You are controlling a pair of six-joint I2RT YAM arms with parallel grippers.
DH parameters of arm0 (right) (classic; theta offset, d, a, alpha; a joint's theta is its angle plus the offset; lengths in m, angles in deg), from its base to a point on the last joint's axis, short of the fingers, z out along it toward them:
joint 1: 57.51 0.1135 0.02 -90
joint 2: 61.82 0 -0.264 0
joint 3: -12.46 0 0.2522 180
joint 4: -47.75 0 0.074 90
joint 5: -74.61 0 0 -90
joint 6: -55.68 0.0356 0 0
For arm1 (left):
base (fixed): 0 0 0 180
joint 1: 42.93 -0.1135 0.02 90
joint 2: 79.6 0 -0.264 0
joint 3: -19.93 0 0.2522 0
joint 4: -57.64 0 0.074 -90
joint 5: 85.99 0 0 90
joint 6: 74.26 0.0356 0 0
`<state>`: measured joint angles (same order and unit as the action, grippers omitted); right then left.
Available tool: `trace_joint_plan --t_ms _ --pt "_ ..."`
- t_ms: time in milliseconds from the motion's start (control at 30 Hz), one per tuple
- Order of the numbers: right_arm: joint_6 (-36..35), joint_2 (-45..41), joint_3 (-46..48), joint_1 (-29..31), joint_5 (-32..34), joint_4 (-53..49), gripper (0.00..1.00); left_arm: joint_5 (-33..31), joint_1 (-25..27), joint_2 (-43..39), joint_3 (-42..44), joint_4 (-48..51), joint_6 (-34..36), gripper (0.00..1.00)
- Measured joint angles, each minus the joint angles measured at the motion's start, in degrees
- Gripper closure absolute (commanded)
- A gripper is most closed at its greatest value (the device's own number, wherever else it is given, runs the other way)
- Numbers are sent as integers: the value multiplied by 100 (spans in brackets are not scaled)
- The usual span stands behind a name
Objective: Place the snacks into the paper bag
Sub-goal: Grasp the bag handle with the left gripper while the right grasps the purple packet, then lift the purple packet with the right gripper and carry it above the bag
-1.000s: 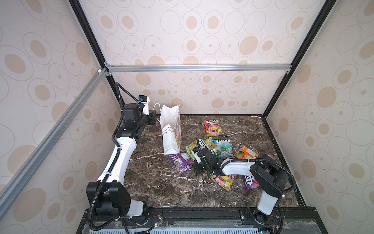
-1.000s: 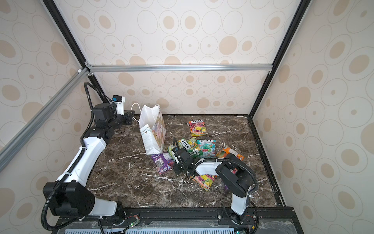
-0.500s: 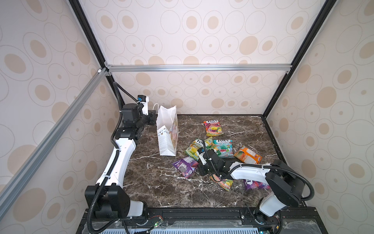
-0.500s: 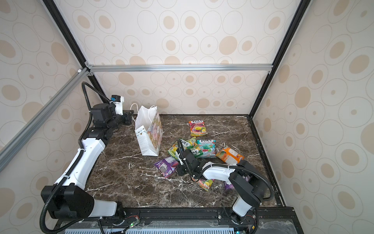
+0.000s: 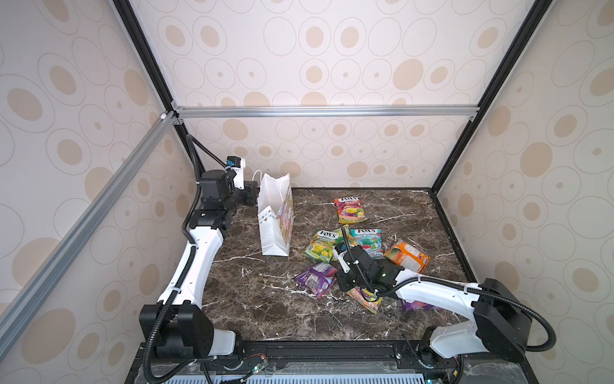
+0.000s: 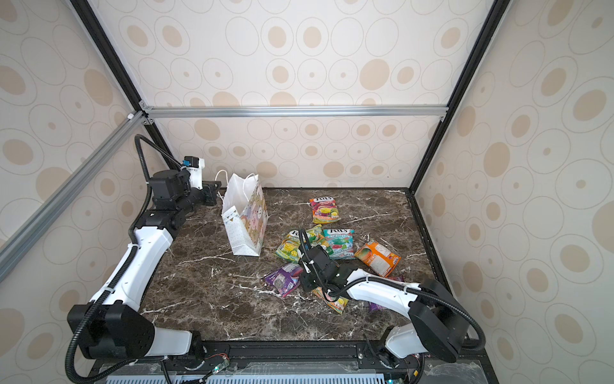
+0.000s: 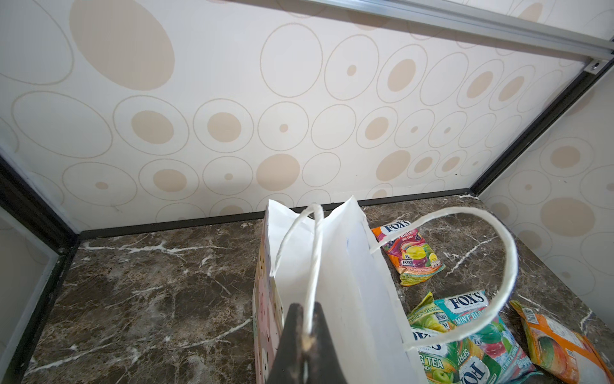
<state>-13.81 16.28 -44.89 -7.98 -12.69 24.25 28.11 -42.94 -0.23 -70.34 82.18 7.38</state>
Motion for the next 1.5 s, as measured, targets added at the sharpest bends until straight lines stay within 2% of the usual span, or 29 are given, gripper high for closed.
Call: trace_joint_plan --t_ms 333,533,700,933,1200,1500 --pt "42 -273 -315 0 101 -1231 100 487 0 -13 0 0 -138 100" --pt "-33 -708 -378 0 223 -1340 100 713 2 -111 57 11 -151 100" --pt "-525 -1005 -800 0 275 -1237 100 841 2 -160 59 11 -151 100" --pt "-1362 -957 -1694 0 249 -1211 100 920 2 -173 63 9 -151 100" --pt "-1952 -850 -2190 0 109 -1281 100 975 2 -181 66 7 -151 100" --pt "-2514 -557 -3180 0 -188 -1366 100 992 2 -181 90 9 -149 100"
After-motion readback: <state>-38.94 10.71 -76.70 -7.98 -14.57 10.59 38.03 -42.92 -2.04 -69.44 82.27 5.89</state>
